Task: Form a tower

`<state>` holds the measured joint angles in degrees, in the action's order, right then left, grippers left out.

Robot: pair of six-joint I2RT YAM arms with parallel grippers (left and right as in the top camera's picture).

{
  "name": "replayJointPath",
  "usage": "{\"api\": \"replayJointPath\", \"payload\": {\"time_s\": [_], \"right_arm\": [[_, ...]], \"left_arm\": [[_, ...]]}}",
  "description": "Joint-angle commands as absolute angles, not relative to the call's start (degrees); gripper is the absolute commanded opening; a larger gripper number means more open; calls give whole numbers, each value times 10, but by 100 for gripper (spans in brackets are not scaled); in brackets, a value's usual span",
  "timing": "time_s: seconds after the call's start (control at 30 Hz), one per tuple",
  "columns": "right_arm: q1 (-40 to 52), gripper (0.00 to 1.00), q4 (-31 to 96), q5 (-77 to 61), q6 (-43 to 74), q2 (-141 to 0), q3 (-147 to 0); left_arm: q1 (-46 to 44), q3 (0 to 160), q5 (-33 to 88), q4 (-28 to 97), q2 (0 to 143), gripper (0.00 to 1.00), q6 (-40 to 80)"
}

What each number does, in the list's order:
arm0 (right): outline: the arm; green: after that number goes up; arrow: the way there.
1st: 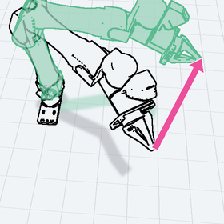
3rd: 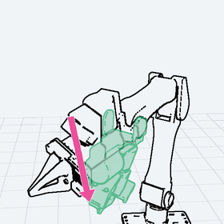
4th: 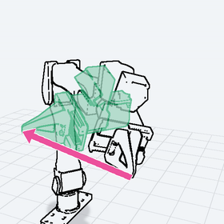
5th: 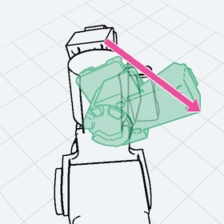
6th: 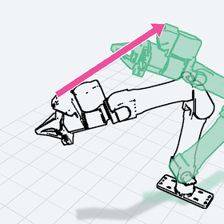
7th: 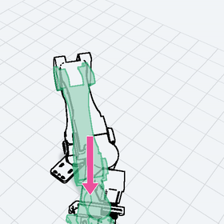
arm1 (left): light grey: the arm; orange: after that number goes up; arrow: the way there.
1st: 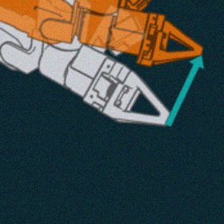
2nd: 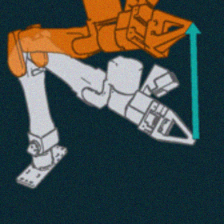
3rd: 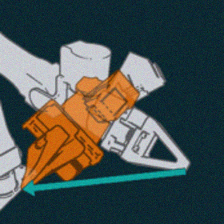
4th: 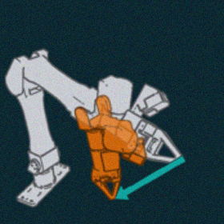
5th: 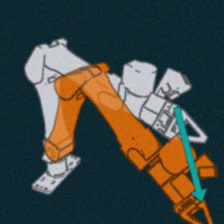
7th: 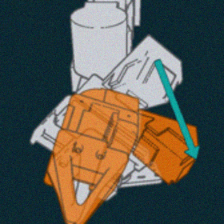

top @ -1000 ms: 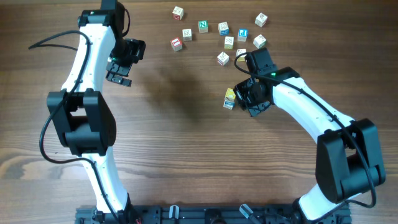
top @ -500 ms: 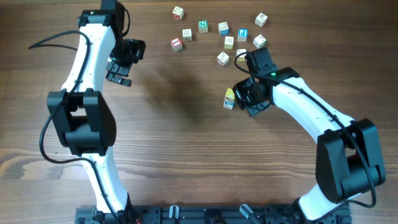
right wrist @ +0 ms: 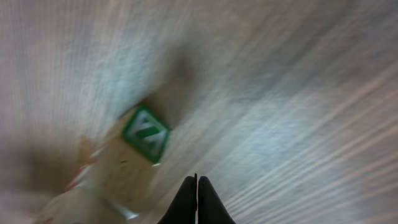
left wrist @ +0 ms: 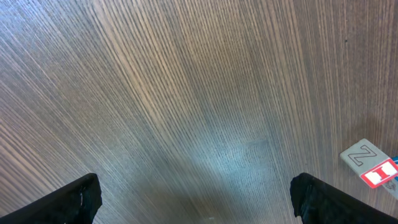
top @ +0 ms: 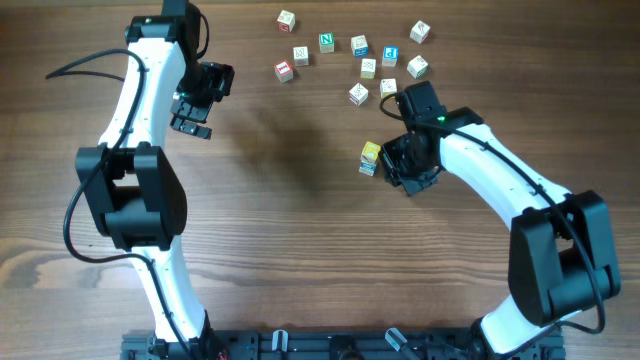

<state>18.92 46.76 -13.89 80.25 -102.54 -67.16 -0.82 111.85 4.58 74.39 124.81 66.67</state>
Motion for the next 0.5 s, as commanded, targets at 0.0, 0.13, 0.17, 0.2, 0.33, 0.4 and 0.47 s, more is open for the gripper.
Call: {"api": "replayJointPath", "payload": {"time_s": [0.0,0.13,0.17,0.2,0.33,0.4,0.47], "right_arm": [[165,4,503,-117,747,-990,-673],[157,44,521,-101,587,-927,-697],[157,53,537,-100,568,-923,-710],[157,58,564,-100,554,-923,-734],[157,75,590,-93,539,-924,-791],[157,87,569,-64,513,-924,-796],[157,93,555,-64,457,-933,-823]], "left_arm": [[-6,1114,40,744,1228,100,660],[-6,1114,40,744,1228,100,660],[-6,1114,40,744,1228,100,660],[-6,1114,40,744,1228,100,660],[-6,1114,40,744,1228,100,660],[-6,1114,40,721,1228,100,660],[-6,1114,40,697,1228,100,660]]}}
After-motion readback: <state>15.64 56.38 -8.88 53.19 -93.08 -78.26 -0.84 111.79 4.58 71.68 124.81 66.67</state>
